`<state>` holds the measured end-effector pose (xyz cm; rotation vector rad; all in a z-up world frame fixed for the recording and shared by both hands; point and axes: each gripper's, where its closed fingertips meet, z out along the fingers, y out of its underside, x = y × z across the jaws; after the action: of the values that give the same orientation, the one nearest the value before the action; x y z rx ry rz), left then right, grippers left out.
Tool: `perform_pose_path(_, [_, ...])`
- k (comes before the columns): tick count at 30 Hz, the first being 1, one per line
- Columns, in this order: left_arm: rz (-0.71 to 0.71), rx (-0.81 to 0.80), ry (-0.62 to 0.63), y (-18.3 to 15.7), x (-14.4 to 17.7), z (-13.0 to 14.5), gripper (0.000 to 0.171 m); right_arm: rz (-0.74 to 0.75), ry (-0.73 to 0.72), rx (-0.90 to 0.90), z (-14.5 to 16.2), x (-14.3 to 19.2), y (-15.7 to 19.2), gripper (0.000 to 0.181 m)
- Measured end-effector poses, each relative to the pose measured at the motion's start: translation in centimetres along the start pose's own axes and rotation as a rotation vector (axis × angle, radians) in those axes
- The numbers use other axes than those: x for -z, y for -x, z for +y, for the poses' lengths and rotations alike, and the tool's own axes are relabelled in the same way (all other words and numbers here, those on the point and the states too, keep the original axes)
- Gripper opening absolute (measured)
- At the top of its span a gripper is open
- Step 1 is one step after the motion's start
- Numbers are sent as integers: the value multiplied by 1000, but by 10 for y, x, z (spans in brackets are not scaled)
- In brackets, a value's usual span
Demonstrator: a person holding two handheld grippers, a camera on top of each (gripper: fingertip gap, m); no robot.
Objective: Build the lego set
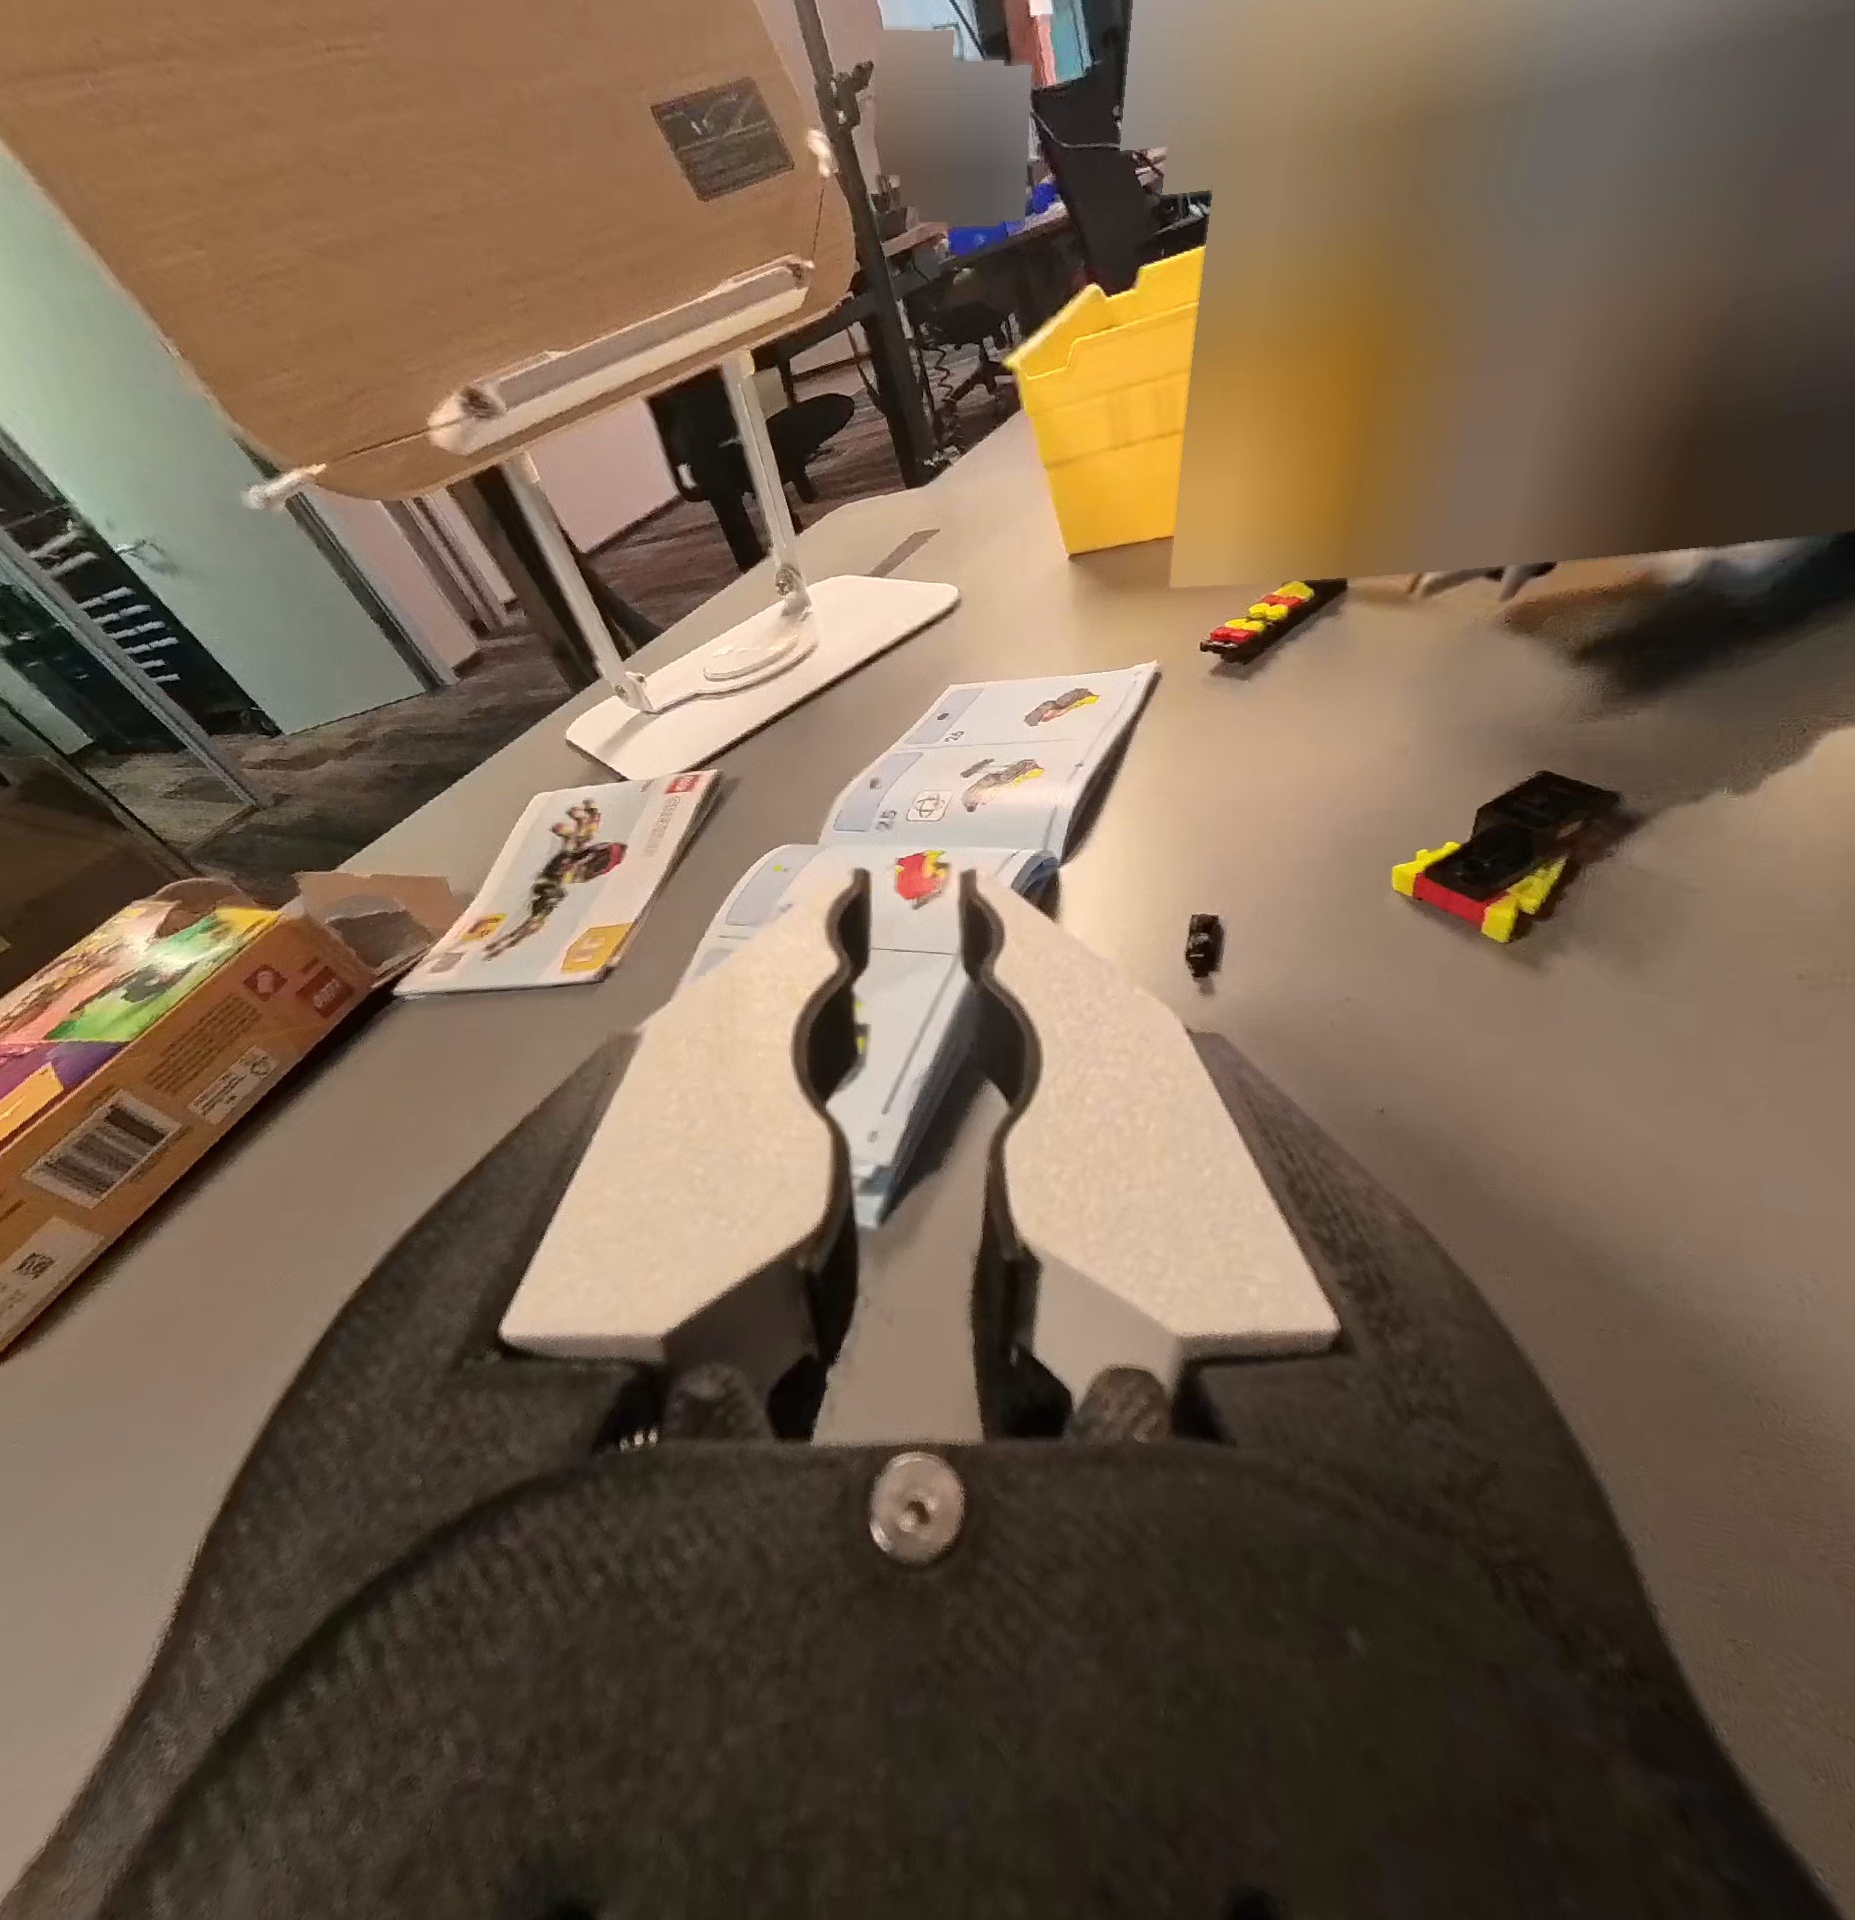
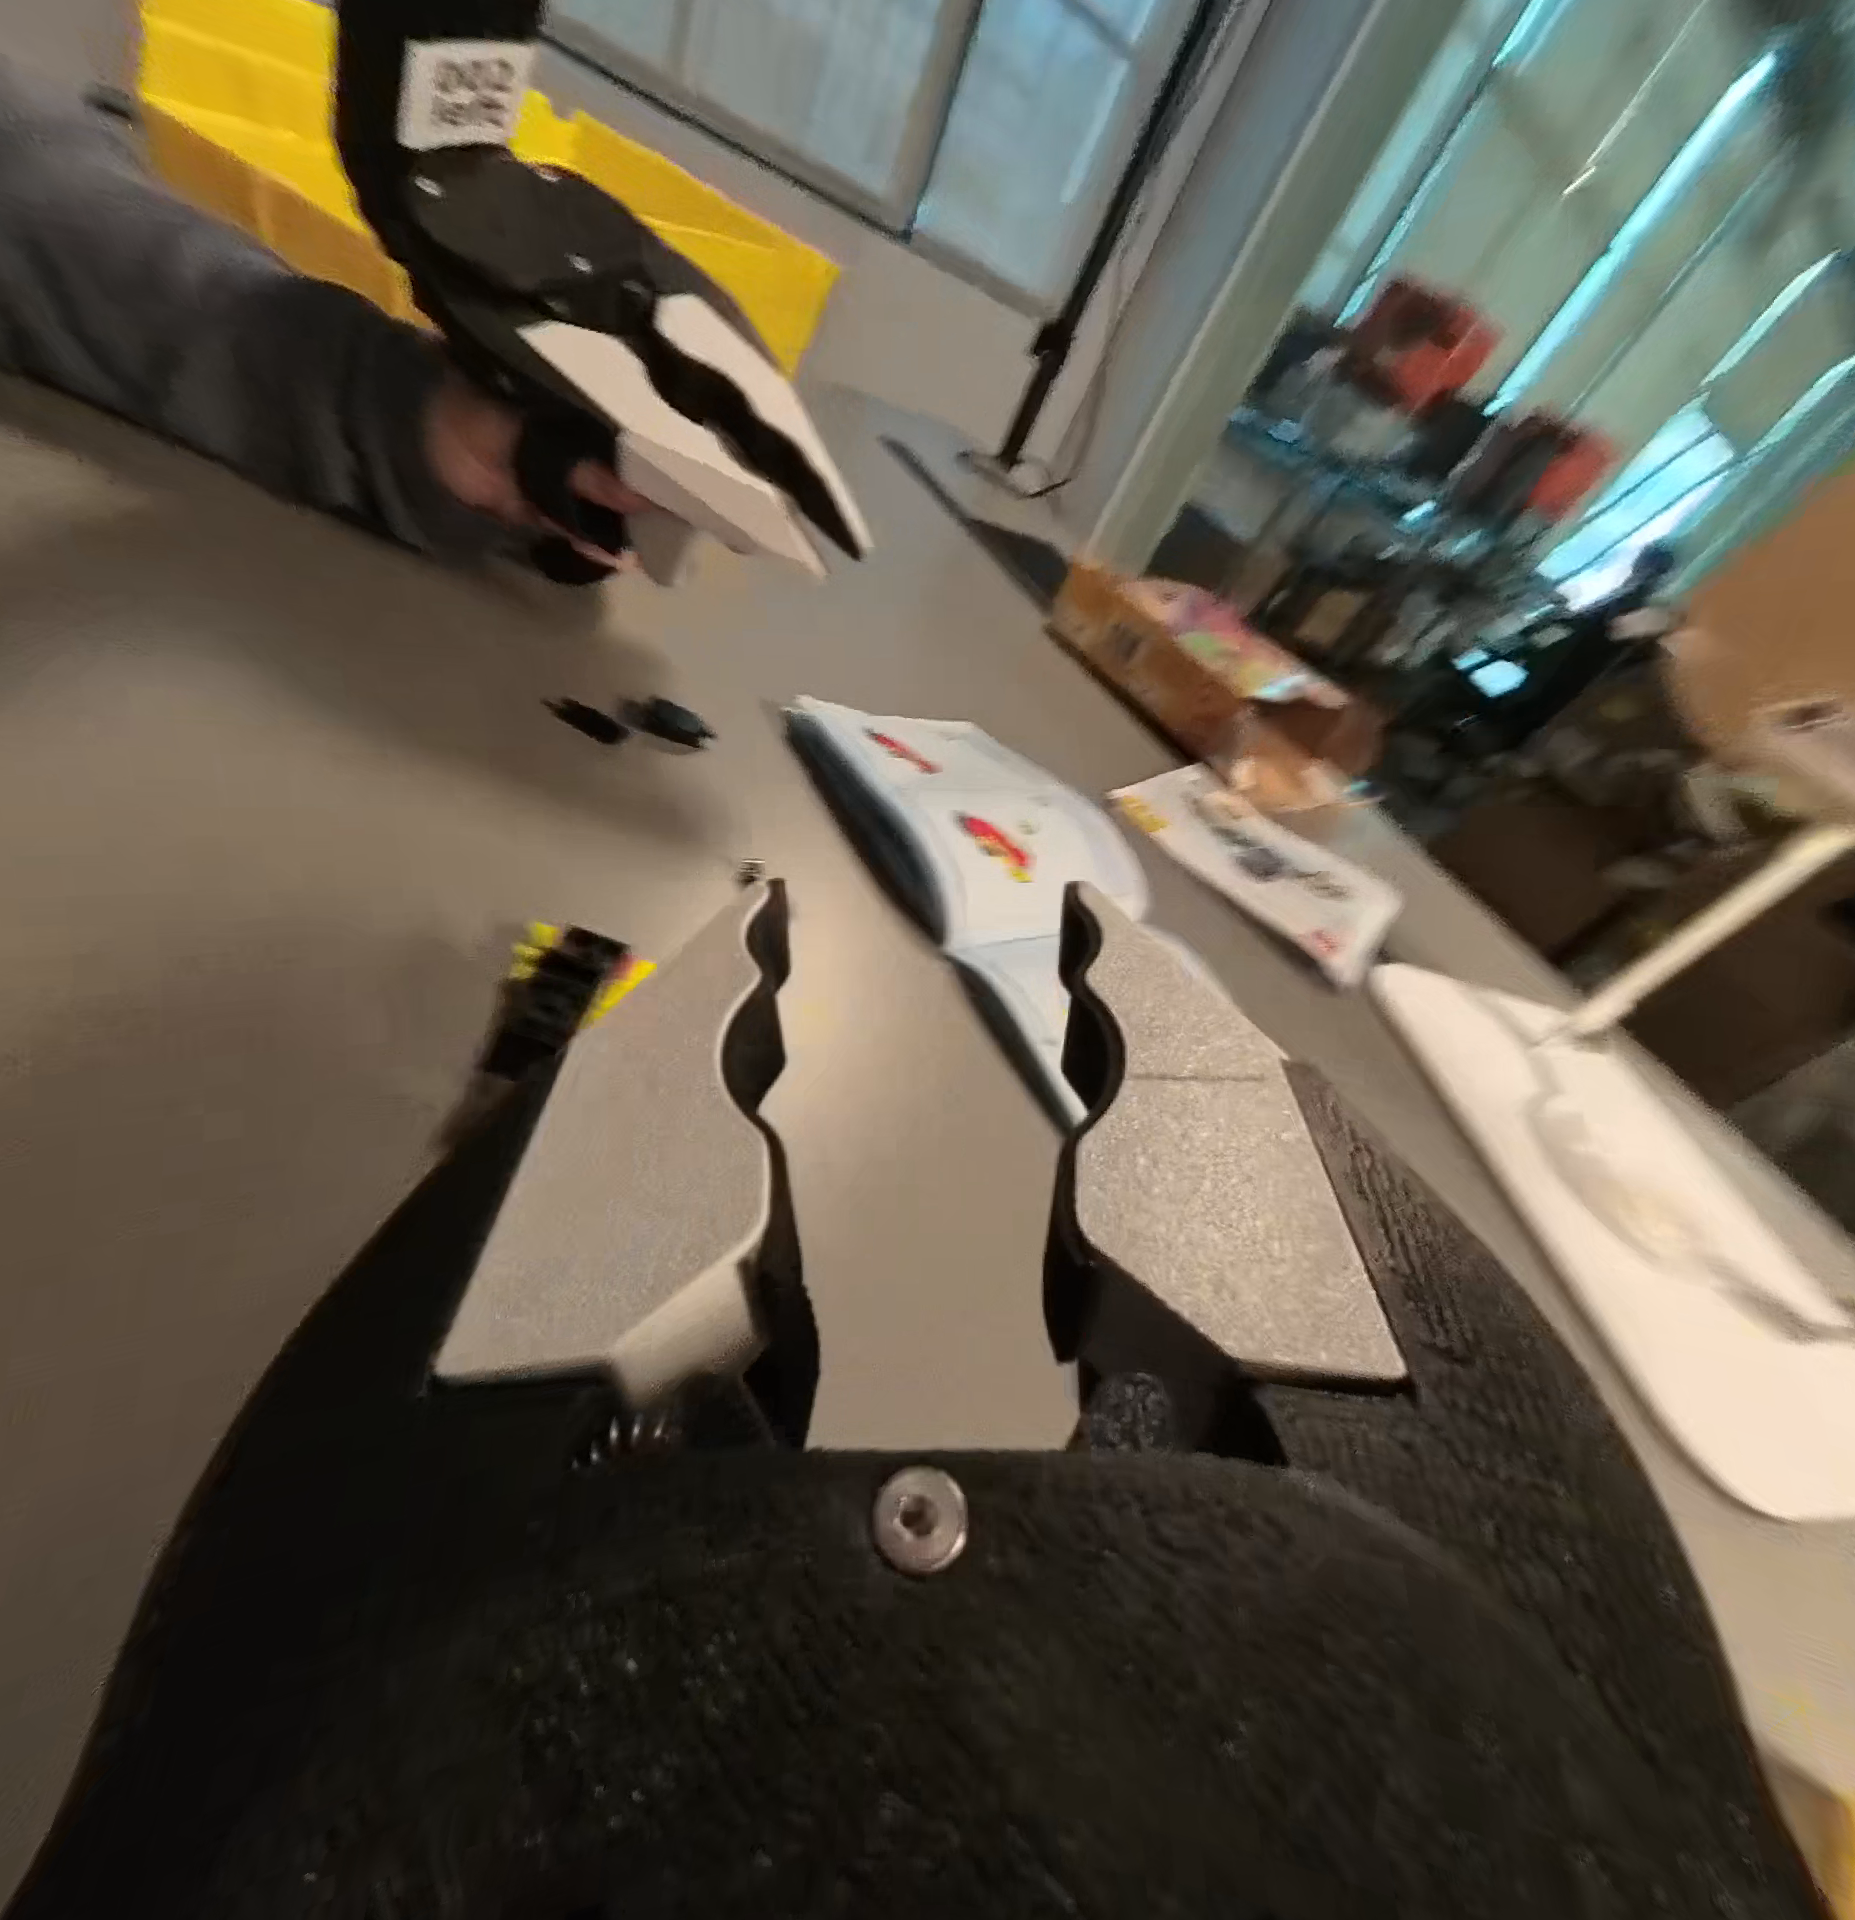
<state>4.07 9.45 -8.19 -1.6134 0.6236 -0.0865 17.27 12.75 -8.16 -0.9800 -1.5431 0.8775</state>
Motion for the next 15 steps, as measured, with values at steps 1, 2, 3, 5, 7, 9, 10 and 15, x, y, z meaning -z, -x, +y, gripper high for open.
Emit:
perform_pose_path(1, [49,-1,21,-8,-2,2,14,-66,30,-50,0,-4,12,52])
perform_pose_path(2, [128,11,62,-20,-6,6,14,-134,68,-95,2,-7,25,54])
perform_pose_path(3, [201,39,122,-32,-11,11,16,-188,112,-133,5,-10,37,55])
perform_pose_path(5, [301,93,203,-50,-19,17,18,-244,201,-172,14,-13,51,54])
perform_pose_path(7, [389,132,268,-67,-26,22,17,-280,274,-182,23,-12,58,47])
perform_pose_path(9, [427,143,352,-74,-30,32,15,-312,310,-207,26,-9,62,39])
perform_pose_path(10, [441,139,388,-77,-31,37,13,-333,317,-227,26,-7,64,37])
perform_pose_path(15, [443,146,406,-76,-35,40,11,-378,368,-244,33,-8,77,39])
